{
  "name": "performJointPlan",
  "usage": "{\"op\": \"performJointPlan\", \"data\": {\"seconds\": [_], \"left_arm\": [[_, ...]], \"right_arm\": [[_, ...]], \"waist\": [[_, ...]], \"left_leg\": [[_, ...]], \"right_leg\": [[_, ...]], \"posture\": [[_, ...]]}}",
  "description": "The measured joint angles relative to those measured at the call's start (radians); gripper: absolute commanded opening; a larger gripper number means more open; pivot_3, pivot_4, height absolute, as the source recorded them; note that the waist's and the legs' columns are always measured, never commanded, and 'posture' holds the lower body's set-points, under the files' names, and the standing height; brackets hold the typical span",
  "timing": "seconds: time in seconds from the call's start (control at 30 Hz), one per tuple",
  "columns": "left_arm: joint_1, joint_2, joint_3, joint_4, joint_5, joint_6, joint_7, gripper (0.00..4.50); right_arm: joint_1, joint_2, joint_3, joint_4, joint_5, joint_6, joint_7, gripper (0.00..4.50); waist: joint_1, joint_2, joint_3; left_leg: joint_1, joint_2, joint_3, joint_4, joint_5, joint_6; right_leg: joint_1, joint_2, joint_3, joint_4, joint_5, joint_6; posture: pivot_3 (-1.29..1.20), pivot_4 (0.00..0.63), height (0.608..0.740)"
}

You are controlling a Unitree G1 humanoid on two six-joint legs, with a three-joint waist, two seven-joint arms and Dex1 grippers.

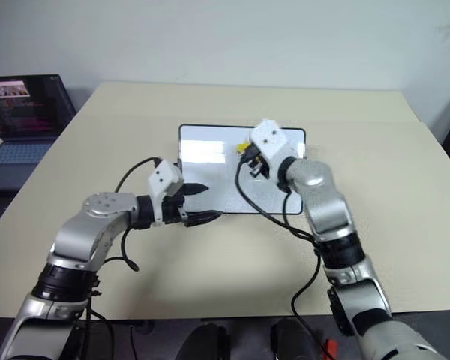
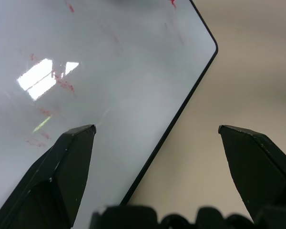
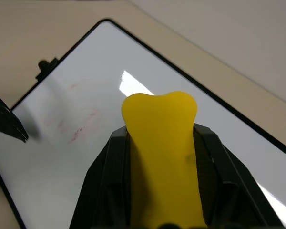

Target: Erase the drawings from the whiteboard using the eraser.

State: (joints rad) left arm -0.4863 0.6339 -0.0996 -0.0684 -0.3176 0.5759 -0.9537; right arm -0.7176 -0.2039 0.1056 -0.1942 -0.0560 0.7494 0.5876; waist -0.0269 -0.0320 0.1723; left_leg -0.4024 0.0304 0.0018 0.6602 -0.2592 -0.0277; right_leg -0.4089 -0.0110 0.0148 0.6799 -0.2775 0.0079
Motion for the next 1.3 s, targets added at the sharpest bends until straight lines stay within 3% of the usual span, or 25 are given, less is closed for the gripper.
{"op": "performJointPlan", "data": {"seconds": [0.3,0.53,0.73,1.3], "left_arm": [[-0.038,-0.024,-0.017,-0.006,-0.013,-0.014,-0.021,4.5],[-0.118,-0.046,-0.056,0.03,-0.002,-0.029,-0.051,4.5],[-0.162,-0.071,-0.072,0.124,0.034,-0.067,-0.064,4.5],[-0.16,-0.07,-0.111,0.16,0.094,-0.121,-0.105,4.5]], "right_arm": [[0.319,-0.102,-0.165,-0.455,0.148,0.283,-0.032,1.35],[0.477,-0.127,-0.102,-0.531,0.153,0.313,-0.123,1.35],[0.449,-0.165,-0.015,-0.468,0.117,0.255,-0.188,1.35],[0.079,-0.224,0.159,0.108,-0.081,-0.084,-0.22,1.35]], "waist": [[0.0,0.0,0.0],[-0.006,0.0,0.0],[-0.006,0.0,0.0],[-0.004,0.0,0.0]], "left_leg": [[0.002,-0.001,0.0,0.0,0.0,0.0],[0.003,-0.001,0.001,0.001,0.0,0.0],[0.003,-0.001,0.001,0.001,0.0,0.0],[0.001,0.0,0.001,0.0,0.0,0.0]], "right_leg": [[0.002,0.002,0.0,0.001,0.0,0.001],[0.002,0.007,0.002,0.001,-0.001,0.002],[0.002,0.008,0.002,0.001,-0.002,0.003],[0.001,0.008,0.002,0.0,-0.001,0.001]], "posture": [[0.0,0.15,0.74],[0.0,0.15,0.74],[0.0,0.15,0.74],[0.0,0.15,0.74]]}}
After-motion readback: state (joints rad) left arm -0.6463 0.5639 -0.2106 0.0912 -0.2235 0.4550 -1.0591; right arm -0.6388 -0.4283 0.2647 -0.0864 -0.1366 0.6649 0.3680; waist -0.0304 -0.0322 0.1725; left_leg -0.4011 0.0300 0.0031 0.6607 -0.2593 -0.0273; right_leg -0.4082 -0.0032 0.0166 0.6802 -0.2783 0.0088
